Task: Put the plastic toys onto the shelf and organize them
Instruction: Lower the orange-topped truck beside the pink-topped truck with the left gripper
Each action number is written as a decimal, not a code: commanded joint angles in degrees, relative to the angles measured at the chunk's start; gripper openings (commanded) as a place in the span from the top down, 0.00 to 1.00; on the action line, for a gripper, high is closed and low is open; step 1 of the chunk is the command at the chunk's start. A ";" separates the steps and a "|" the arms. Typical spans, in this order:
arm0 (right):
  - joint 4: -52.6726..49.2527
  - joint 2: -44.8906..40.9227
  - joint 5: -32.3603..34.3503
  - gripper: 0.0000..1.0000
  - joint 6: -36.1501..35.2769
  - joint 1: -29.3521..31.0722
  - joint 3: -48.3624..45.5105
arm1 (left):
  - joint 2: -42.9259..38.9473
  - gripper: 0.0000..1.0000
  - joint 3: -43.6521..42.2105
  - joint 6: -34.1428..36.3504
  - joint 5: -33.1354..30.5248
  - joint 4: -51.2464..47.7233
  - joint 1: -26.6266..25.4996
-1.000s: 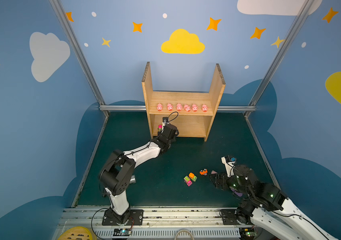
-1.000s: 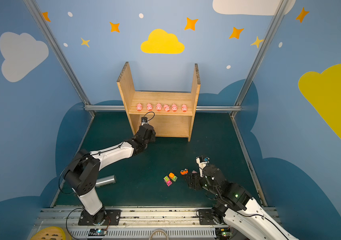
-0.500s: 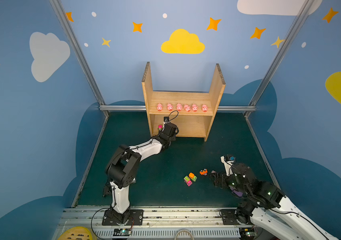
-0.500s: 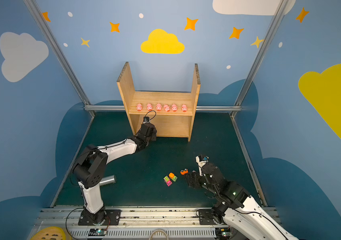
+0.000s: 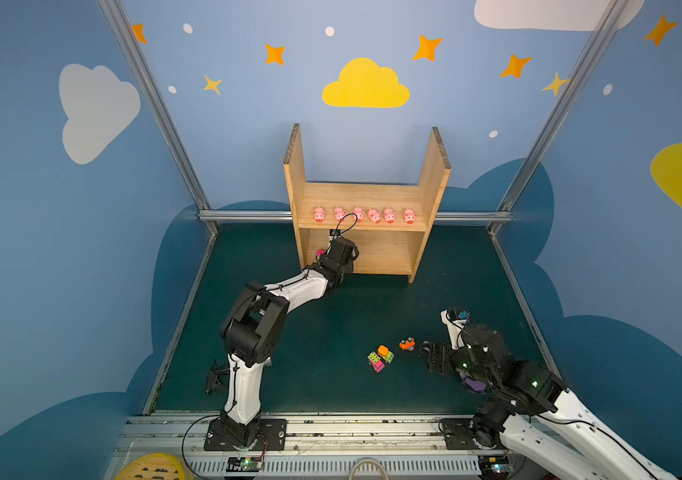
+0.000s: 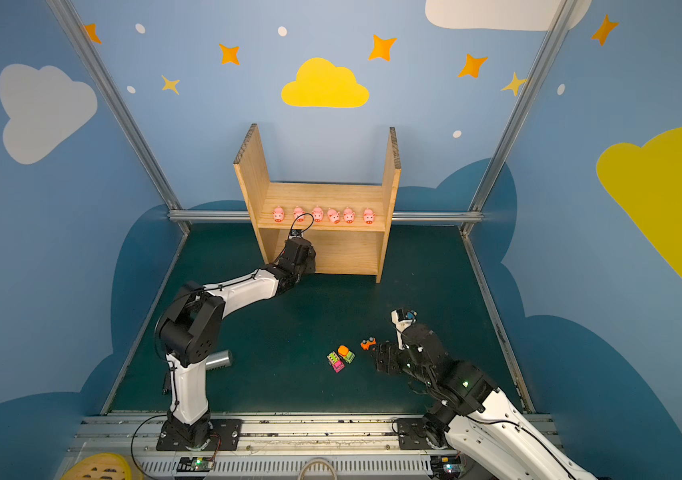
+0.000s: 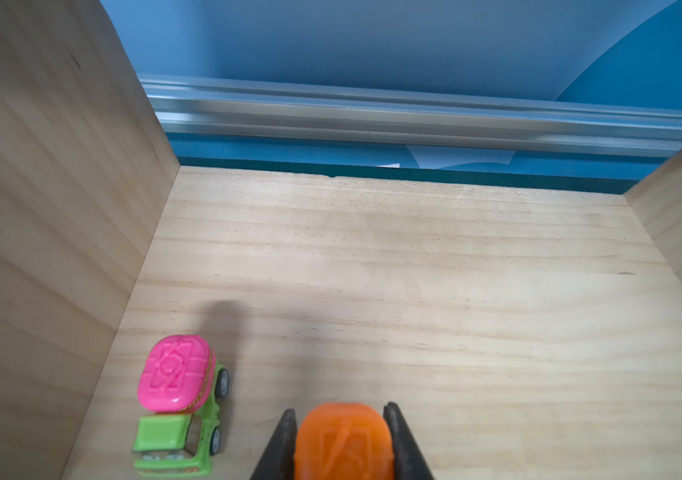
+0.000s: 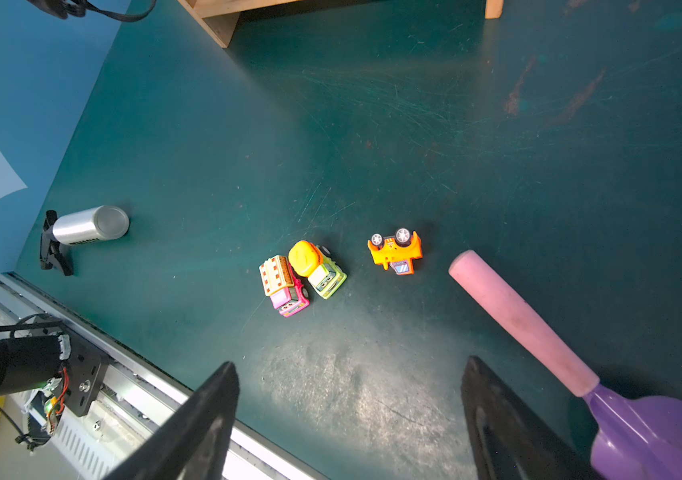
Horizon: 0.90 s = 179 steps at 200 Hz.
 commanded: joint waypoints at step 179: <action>2.04 0.80 -2.82 0.17 -0.86 -4.04 -0.13 | 5.23 0.73 5.23 2.07 0.34 -3.54 2.06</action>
